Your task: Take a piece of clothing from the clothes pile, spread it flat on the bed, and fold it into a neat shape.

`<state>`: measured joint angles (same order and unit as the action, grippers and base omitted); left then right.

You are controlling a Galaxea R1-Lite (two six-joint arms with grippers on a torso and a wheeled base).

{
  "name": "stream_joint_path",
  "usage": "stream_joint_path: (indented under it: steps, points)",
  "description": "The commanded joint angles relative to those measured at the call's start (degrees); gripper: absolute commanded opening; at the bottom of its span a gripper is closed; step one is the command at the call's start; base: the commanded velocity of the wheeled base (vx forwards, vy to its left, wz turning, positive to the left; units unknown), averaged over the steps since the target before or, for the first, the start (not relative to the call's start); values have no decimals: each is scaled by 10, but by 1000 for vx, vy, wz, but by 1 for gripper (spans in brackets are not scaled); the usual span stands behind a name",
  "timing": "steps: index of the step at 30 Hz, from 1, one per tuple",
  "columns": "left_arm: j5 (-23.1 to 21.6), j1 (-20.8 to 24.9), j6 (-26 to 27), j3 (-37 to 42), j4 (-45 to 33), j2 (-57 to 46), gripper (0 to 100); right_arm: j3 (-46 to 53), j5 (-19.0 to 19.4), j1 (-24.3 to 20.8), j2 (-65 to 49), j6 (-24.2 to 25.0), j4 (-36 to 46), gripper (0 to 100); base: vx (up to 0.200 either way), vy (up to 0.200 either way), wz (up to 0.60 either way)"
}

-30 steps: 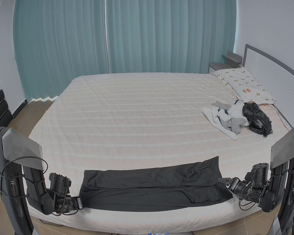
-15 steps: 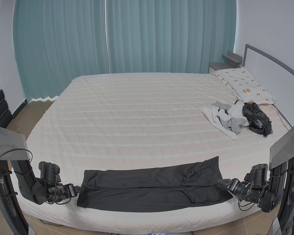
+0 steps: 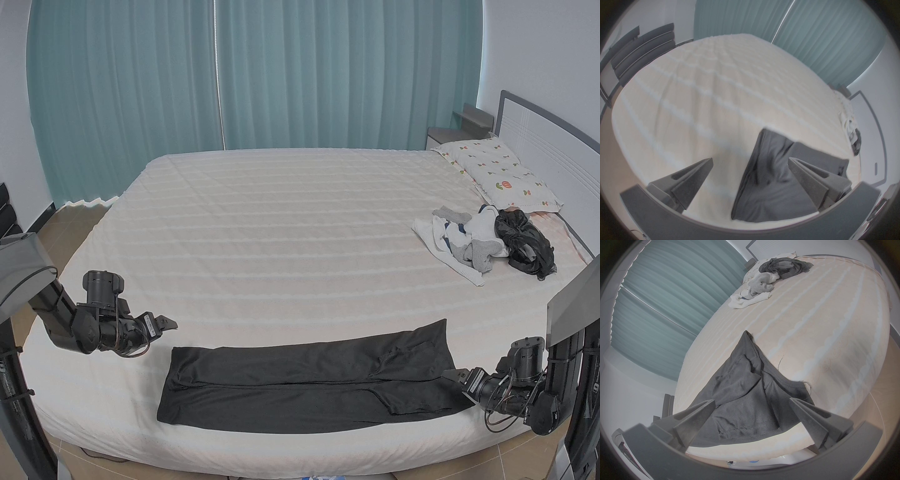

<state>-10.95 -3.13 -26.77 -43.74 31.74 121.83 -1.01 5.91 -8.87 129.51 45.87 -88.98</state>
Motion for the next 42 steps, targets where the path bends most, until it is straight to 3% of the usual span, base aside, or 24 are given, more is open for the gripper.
stream_joint_path:
  steps: [1, 22, 23, 35, 42]
  points:
    - [-15, 16, -6, -62, -14, 74, 100, 2, 1, 0, 10, 0, -7, 100, 0, 0, 0]
    - [-24, 34, 2, -67, -12, 99, 100, -6, 2, 0, 12, 0, -6, 100, 0, 0, 0]
    - [-23, 34, 6, -66, -11, 102, 0, -6, 2, 1, 12, 0, -6, 100, 0, 0, 0]
    - [-13, 31, 8, -65, -9, 106, 0, -7, 2, 3, 12, 0, -6, 100, 0, 0, 0]
    - [11, 31, -20, -67, -2, 102, 0, -5, 2, 3, 12, 0, -7, 100, 0, 0, 0]
